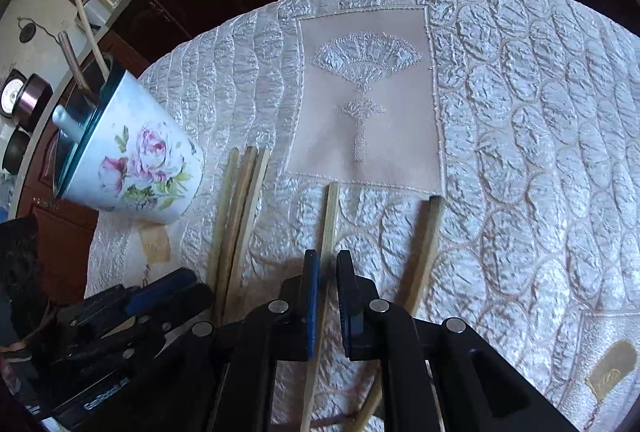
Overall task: Organize utensils
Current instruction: 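Grasp a wooden chopstick with the left gripper while the right gripper grasps another chopstick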
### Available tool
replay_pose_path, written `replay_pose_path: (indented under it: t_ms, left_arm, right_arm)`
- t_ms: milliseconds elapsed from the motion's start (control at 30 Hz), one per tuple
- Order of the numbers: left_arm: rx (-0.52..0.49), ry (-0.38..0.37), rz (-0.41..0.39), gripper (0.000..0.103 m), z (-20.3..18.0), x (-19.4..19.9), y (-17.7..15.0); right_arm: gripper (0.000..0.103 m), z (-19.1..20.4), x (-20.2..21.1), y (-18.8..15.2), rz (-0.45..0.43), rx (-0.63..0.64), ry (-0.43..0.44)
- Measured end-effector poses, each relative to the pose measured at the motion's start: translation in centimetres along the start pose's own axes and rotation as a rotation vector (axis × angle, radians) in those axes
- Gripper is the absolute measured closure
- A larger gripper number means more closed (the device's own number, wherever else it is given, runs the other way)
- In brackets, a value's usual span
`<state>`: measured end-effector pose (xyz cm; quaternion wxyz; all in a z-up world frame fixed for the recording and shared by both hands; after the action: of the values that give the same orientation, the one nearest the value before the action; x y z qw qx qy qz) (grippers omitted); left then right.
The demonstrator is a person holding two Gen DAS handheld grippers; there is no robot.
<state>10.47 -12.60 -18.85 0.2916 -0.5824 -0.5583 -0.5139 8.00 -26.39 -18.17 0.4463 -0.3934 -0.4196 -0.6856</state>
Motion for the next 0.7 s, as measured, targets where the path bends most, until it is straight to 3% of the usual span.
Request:
replay_pose_path:
  t_ms: [33,67,100,133,267,433,500,600,700]
  left_arm:
    - [0.001,0.004,-0.001,0.08,0.0,-0.2,0.0]
    - [-0.002,0.003,-0.006,0.084,-0.1,-0.1,0.0]
    - [-0.013,0.003,-0.004,0.097,-0.3,-0.1,-0.1]
    - [-0.022,0.007,0.004,0.098,-0.3,-0.1,-0.2]
    - [-0.042,-0.008,0.026,0.098,0.1,0.3,-1.4]
    - [-0.071,0.009,0.055,0.099,1.8,2.0,-4.6]
    - [-0.075,0.012,0.069,0.099,2.3,2.5,-6.0]
    - [-0.091,0.019,0.08,0.099,2.4,3.1,-7.5]
    - [-0.121,0.052,0.062,0.096,2.2,3.5,-7.3]
  right_arm:
    - [0.095,0.0,0.0,-0.1,-0.001,0.0,0.004]
    - [0.095,0.0,0.1,-0.2,-0.002,-0.001,0.007]
    - [0.095,-0.2,0.2,-0.4,-0.002,-0.004,0.011]
    - [0.095,-0.5,0.4,-0.6,-0.001,-0.01,0.022]
    - [0.095,-1.0,0.5,-1.7,0.005,-0.03,0.067]
    - [0.095,-0.2,0.7,-1.9,0.007,-0.005,0.05]
    - [0.092,0.2,0.6,-1.5,0.006,0.004,0.036]
    - [0.077,0.7,0.6,-0.7,-0.002,0.015,0.017]
    - [0.076,0.7,0.5,0.1,0.005,0.034,-0.013]
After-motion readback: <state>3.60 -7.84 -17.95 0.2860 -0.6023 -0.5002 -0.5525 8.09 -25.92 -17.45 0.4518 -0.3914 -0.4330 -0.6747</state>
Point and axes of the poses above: each gripper's, at about its wrist camera, not at the fingertips, and x roughly against the way its jaws point, z to its left, y to its top, the point moved 9 cm from there along -x, roughly the way its jaws point, and after that the axes turned 11 degrees about z, right-handed, at the moved point
